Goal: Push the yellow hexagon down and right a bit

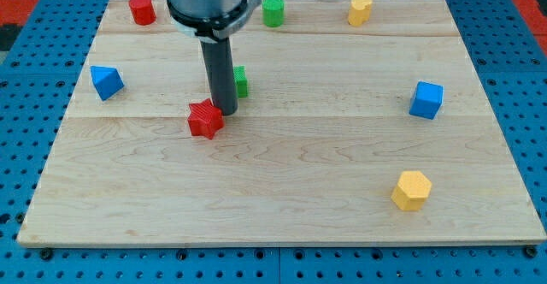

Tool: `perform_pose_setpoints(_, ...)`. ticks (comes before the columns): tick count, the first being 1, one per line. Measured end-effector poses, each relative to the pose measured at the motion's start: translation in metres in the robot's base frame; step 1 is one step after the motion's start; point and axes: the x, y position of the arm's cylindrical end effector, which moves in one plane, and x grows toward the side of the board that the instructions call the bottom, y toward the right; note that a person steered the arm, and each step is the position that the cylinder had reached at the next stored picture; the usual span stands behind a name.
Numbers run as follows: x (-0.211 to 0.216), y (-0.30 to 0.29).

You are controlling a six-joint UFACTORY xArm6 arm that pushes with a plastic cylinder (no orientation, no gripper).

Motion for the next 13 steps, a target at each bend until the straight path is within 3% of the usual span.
perform_pose_setpoints(1,0.011,0.046)
perform_pose_setpoints(3,0.027,0.277)
perform_pose_setpoints(4,0.054,0.354)
perform_pose_setpoints(5,0.078,0.366)
perform_pose_setpoints(7,0.106,0.366)
perform_pose_setpoints(9,0.107,0.358)
perform_pose_setpoints(11,0.133,0.276)
perform_pose_setpoints(12,0.133,0.159)
perform_pose_setpoints(13,0.125,0.099)
